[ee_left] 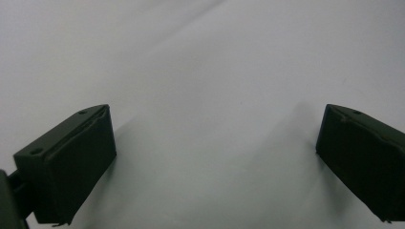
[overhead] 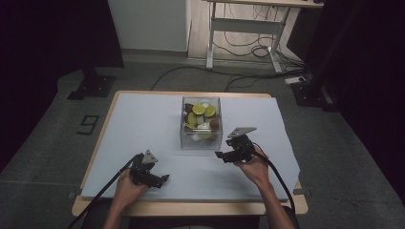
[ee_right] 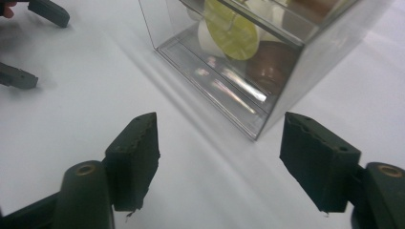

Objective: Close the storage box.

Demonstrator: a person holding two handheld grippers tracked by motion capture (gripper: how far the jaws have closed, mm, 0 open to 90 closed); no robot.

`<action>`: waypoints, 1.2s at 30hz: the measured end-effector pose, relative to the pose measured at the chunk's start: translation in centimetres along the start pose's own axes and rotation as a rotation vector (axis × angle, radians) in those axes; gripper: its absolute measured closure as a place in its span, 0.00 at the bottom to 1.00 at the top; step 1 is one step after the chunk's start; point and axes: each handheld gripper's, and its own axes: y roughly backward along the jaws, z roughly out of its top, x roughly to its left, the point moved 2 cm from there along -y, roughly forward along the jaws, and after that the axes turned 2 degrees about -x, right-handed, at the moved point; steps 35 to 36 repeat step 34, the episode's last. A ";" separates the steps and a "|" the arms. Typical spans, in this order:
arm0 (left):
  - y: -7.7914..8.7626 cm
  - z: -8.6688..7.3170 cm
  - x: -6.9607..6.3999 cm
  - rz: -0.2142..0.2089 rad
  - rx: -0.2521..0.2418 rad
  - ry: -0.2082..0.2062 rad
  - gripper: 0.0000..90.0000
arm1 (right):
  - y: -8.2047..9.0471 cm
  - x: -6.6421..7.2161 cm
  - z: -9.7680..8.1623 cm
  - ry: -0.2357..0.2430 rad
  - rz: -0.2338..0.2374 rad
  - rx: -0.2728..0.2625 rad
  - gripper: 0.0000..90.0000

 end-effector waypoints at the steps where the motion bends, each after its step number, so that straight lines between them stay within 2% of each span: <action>1: 0.0 0.0 0.0 -0.002 0.000 -0.002 0.00 | 0.2 -0.1 -0.1 0.003 -0.001 0.005 0.30; 12: 0.2 -0.2 0.1 -0.008 0.002 -0.003 0.00 | 2.3 -0.8 -2.3 0.026 -0.051 0.001 0.19; 19: 0.2 -0.2 0.2 -0.011 0.000 -0.001 0.00 | 2.9 -1.6 -4.8 0.005 -0.088 0.016 0.16; 25: 0.2 -0.2 0.2 -0.011 0.001 -0.001 0.00 | 2.6 -2.6 -8.2 -0.061 -0.096 0.048 0.15; 31: 0.2 -0.2 0.1 -0.011 0.001 0.000 0.00 | 1.5 -3.5 -10.5 -0.093 -0.112 0.086 0.08; 33: 0.2 -0.2 0.2 -0.013 0.000 0.001 0.00 | 1.4 -3.6 -10.8 -0.094 -0.099 0.057 0.06; 36: 0.2 -0.2 0.1 -0.010 0.000 -0.002 0.00 | 1.4 -3.6 -10.9 -0.093 -0.101 0.050 0.06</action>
